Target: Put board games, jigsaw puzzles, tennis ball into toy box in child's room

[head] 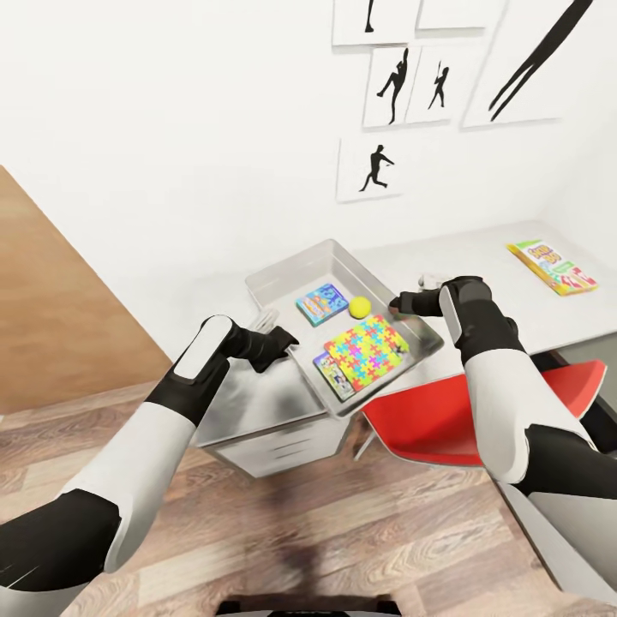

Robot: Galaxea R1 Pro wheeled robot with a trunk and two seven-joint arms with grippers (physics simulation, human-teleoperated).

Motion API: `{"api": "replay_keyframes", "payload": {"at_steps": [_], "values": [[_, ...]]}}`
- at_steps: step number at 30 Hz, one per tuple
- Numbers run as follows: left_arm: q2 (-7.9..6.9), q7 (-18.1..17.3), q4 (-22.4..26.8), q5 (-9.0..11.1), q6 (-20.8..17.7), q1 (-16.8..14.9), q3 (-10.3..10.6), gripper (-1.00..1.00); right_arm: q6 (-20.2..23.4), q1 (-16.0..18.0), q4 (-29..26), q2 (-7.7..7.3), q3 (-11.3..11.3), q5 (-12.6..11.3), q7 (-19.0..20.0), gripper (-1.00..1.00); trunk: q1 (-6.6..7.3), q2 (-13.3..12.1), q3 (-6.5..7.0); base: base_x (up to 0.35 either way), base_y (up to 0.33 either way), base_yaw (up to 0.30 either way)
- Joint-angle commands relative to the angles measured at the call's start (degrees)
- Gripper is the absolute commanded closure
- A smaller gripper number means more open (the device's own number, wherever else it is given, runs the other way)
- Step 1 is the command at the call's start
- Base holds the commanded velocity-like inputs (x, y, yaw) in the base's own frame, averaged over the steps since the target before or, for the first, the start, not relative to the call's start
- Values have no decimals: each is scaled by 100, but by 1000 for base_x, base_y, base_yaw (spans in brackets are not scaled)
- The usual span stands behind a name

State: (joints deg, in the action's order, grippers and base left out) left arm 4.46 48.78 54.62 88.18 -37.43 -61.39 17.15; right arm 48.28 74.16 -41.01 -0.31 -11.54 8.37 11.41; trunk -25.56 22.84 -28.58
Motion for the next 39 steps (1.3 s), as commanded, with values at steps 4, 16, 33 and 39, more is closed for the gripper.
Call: {"api": "replay_keyframes", "payload": {"at_steps": [4, 16, 33, 39], "values": [[-3, 18, 5, 446, 64, -6, -17, 100, 50, -77, -4, 10, -23, -266, 66, 100, -22, 8, -11, 0, 236, -138], [-32, 16, 5, 446, 61, 28, -19, 100, 50, -78, -4, 19, -23, -266, 60, 100, -22, 8, -11, 0, 313, -88], [-39, -43, 5, 446, 61, 39, -10, 100, 50, -77, -4, 14, -21, -266, 48, 100, -22, 8, -11, 0, 222, -82], [-41, -44, 5, 446, 61, 39, -16, 100, 54, -77, -4, 14, -17, -266, 46, 100, -22, 8, -11, 0, 49, -3]]}}
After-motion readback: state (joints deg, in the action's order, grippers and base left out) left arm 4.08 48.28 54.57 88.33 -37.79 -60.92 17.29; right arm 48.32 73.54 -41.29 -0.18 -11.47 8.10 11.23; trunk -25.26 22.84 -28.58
